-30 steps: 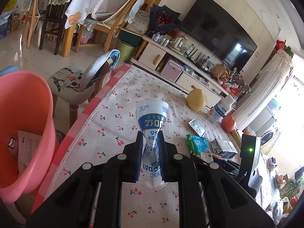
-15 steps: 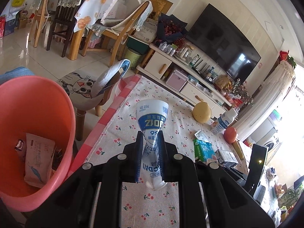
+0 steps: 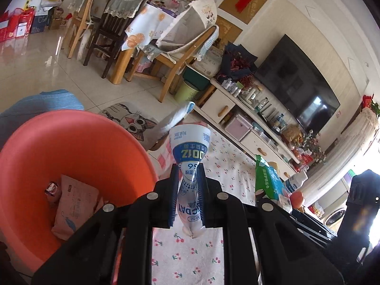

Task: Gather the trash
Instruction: 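Carry the yogurt tube and cow-print wipes pack to the pink bucket, then release both items into the bucket and move the tools back toward the table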

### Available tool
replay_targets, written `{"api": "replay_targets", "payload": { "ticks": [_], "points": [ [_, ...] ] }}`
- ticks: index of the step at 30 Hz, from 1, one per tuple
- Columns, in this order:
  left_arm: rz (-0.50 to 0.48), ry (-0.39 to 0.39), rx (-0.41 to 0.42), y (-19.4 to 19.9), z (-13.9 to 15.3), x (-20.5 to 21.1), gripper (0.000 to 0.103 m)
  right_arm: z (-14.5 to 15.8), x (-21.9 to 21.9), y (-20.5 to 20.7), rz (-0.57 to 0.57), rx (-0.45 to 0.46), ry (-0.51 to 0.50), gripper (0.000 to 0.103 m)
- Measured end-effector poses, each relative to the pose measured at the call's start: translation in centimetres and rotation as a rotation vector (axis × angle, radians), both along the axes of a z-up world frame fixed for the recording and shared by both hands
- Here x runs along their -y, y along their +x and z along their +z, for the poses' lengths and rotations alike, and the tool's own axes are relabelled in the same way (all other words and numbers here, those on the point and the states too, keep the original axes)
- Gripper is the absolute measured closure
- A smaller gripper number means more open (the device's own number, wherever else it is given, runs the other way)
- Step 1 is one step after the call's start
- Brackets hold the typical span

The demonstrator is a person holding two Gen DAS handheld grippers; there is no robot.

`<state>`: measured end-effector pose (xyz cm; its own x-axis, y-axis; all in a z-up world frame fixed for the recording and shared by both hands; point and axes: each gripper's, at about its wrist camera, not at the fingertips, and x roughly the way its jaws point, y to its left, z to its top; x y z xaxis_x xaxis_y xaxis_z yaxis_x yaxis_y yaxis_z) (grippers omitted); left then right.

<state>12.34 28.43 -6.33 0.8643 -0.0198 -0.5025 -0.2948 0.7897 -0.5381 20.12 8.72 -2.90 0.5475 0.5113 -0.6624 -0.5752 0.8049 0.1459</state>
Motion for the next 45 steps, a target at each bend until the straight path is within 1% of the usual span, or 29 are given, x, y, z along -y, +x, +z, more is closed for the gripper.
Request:
{"api": "replay_targets", "payload": {
  "ticks": [6, 10, 12, 13, 14, 15, 16, 17, 18, 19, 20, 21, 22, 24, 25, 27, 30, 34, 37, 41, 43, 45],
  "points": [
    [0.151, -0.021, -0.021, -1.8, -0.5, -5.0, 0.086, 0.5, -6.7, -1.3, 0.137, -0.056, 0.069, 0.062],
    [0.226, -0.044, -0.063, -2.7, -1.4, -7.9, 0.086, -0.2, -10.9, -2.1, 0.204, -0.090, 0.075, 0.062],
    [0.252, -0.050, -0.086, -3.0, -1.8, -8.9, 0.086, -1.0, -12.1, -2.6, 0.223, -0.102, 0.074, 0.062],
    [0.258, -0.053, -0.096, -3.1, -2.0, -9.2, 0.086, -1.5, -12.6, -2.7, 0.232, -0.114, 0.074, 0.060],
    [0.264, -0.057, -0.106, -3.2, -2.2, -9.6, 0.083, -2.0, -13.1, -2.8, 0.241, -0.131, 0.067, 0.059],
    [0.278, -0.066, -0.116, -3.2, -2.4, -10.0, 0.071, -2.4, -13.4, -2.8, 0.228, -0.134, 0.053, 0.057],
    [0.291, -0.078, -0.122, -3.4, -2.5, -10.4, 0.047, -2.7, -13.5, -2.8, 0.209, -0.129, 0.043, 0.046],
    [0.304, -0.086, -0.123, -3.6, -2.6, -10.6, 0.037, -2.8, -13.3, -2.8, 0.195, -0.128, 0.048, 0.041],
    [0.316, -0.083, -0.120, -3.8, -2.6, -10.8, 0.031, -2.9, -12.9, -2.9, 0.185, -0.129, 0.059, 0.032],
    [0.320, -0.075, -0.114, -3.8, -2.4, -10.8, 0.031, -2.9, -12.3, -2.9, 0.169, -0.125, 0.066, 0.026],
    [0.323, -0.065, -0.104, -3.8, -2.2, -10.7, 0.028, -2.8, -11.7, -2.7, 0.149, -0.116, 0.065, 0.022],
    [0.330, -0.056, -0.096, -3.9, -2.0, -10.6, 0.021, -2.7, -11.1, -2.7, 0.126, -0.102, 0.058, 0.016],
    [0.338, -0.050, -0.088, -4.0, -1.9, -10.4, 0.018, -2.5, -10.6, -2.8, 0.113, -0.092, 0.055, 0.014],
    [0.343, -0.038, -0.081, -4.1, -1.6, -10.2, 0.017, -2.3, -9.2, -2.9, 0.093, -0.080, 0.051, 0.014],
    [0.342, -0.033, -0.078, -4.0, -1.5, -10.1, 0.014, -2.2, -8.5, -3.0, 0.078, -0.070, 0.043, 0.012],
    [0.341, -0.024, -0.072, -3.9, -1.3, -9.8, 0.012, -2.0, -7.4, -3.1, 0.057, -0.046, 0.024, 0.010],
    [0.335, -0.010, -0.067, -3.7, -1.1, -9.0, 0.012, -1.7, -5.5, -3.8, 0.035, -0.006, -0.001, 0.010],
    [0.310, 0.016, -0.028, -3.4, -0.7, -7.7, 0.012, -1.4, -2.7, -4.6, 0.001, 0.056, -0.023, 0.009],
    [0.288, 0.051, 0.028, -3.3, -0.1, -6.2, 0.011, -1.2, -0.9, -5.8, -0.022, 0.131, -0.081, 0.009],
    [0.261, 0.110, 0.099, -3.3, 0.8, -4.1, 0.010, -0.8, 1.4, -8.3, -0.057, 0.266, -0.204, 0.005],
    [0.249, 0.123, 0.135, -3.5, 1.1, -3.2, 0.010, -0.7, 2.4, -9.2, -0.072, 0.322, -0.261, 0.005],
    [0.239, 0.126, 0.170, -3.8, 1.4, -2.1, 0.009, -0.6, 3.3, -10.0, -0.083, 0.357, -0.301, 0.005]
  ]
}}
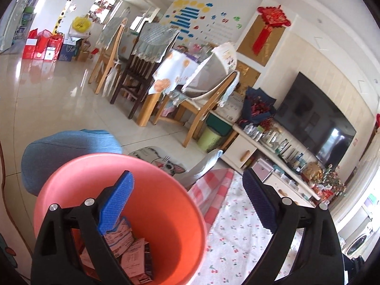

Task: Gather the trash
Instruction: 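Release both items into the bucket and move the tools back toward the table, then move both open tools over the table toward the remaining trash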

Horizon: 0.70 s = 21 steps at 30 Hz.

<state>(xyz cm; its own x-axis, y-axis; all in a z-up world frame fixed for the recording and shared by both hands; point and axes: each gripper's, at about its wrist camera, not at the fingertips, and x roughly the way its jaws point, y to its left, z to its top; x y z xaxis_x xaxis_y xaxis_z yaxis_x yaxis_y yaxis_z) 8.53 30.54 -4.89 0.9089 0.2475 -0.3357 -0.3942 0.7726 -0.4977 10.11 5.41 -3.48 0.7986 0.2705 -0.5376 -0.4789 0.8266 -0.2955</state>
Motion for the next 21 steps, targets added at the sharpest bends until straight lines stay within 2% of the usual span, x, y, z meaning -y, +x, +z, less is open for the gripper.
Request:
{"api": "replay_targets", "payload": {
  "ticks": [4, 7, 10, 14, 17, 21],
  "points": [
    [-0.028, 0.061, 0.044, -0.6, 0.9, 2.4, 0.005, 0.4, 2.1, -0.8, -0.024, 0.061, -0.024, 0.005],
    [-0.055, 0.108, 0.046, -0.7, 1.6, 4.2, 0.004, 0.1, 3.4, -1.6, -0.035, 0.109, -0.053, 0.005],
    [-0.080, 0.144, 0.012, -0.4, 2.2, 5.5, 0.004, -0.7, 4.5, -2.4, -0.035, 0.149, -0.097, 0.005],
    [-0.120, 0.178, -0.047, -0.1, 2.4, 7.3, 0.004, -1.6, 6.4, -3.1, -0.041, 0.139, -0.082, 0.005],
    [-0.133, 0.153, -0.129, 0.2, 2.1, 8.4, 0.004, -2.3, 8.3, -3.3, -0.058, 0.131, -0.068, 0.005],
    [-0.155, 0.147, -0.151, -0.2, 1.5, 10.3, 0.004, -2.7, 10.6, -3.5, -0.077, 0.111, -0.020, 0.005]
  ]
}}
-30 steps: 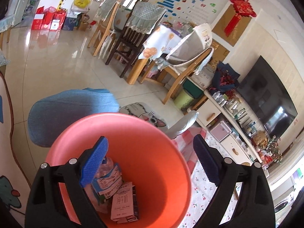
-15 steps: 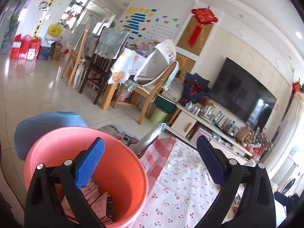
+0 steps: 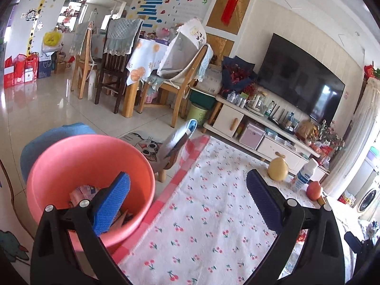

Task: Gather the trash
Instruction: 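Move both open tools over the table toward the remaining trash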

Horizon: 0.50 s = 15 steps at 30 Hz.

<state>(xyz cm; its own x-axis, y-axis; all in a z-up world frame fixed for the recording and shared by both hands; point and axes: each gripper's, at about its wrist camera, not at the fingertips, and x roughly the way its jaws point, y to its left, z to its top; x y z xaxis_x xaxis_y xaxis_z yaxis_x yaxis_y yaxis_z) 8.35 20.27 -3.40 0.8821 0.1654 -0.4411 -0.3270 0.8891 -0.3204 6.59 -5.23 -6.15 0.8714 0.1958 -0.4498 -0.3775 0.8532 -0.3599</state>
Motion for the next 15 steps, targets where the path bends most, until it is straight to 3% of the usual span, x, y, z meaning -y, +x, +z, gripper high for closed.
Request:
{"api": "replay_targets", "payload": {
  "ticks": [7, 15],
  "points": [
    [-0.072, 0.123, -0.035, 0.0, 0.2, 4.8, 0.004, 0.1, 3.5, 0.3, -0.031, -0.012, 0.064, 0.005],
    [-0.129, 0.195, -0.067, 0.3, 0.5, 9.0, 0.004, 0.8, 7.5, 1.6, -0.087, -0.033, 0.127, 0.005]
  ]
}}
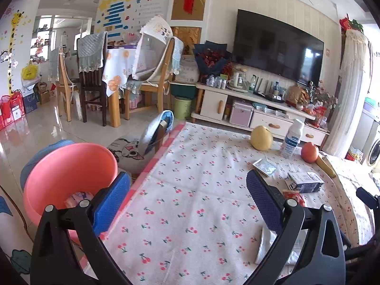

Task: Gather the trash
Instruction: 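Move both open tools over the table toward the remaining trash, then grasp the silver foil pack with the left tool while the right tool lowers onto the red snack bag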

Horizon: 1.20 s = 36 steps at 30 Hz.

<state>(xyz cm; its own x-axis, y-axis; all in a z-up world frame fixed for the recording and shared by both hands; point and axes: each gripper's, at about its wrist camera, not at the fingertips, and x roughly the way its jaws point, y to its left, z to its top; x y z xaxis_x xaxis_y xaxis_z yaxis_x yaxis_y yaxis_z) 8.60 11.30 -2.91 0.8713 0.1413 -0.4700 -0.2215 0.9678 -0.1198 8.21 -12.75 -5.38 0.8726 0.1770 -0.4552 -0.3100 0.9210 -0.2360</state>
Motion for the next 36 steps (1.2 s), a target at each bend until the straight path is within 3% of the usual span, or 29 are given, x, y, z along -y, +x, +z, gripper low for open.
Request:
{"api": "replay_targets", "payload": {
  "ticks": [7, 16, 21, 25, 31, 36],
  "points": [
    [-0.049, -0.044, -0.039, 0.8, -0.2, 2.3, 0.004, 0.9, 4.2, 1.6, -0.064, -0.057, 0.122, 0.005],
    [-0.208, 0.010, -0.126, 4.9, -0.3, 7.5, 0.004, 1.5, 10.1, 3.9, -0.175, -0.155, 0.301, 0.005],
    [-0.316, 0.095, -0.183, 8.7, -1.0, 11.2, 0.004, 1.1, 11.6, 5.1, -0.192, -0.224, 0.320, 0.005],
    [-0.342, 0.096, -0.230, 12.3, -2.2, 12.8, 0.004, 0.5, 11.9, 6.1, -0.188, -0.279, 0.309, 0.005],
    [-0.387, 0.158, -0.309, 18.3, -4.7, 15.0, 0.004, -0.3, 12.3, 7.3, -0.185, -0.309, 0.298, 0.005],
    [-0.432, 0.235, -0.367, 22.3, -7.0, 16.1, 0.004, -1.9, 12.9, 9.4, -0.180, -0.387, 0.342, 0.005]
  ]
}}
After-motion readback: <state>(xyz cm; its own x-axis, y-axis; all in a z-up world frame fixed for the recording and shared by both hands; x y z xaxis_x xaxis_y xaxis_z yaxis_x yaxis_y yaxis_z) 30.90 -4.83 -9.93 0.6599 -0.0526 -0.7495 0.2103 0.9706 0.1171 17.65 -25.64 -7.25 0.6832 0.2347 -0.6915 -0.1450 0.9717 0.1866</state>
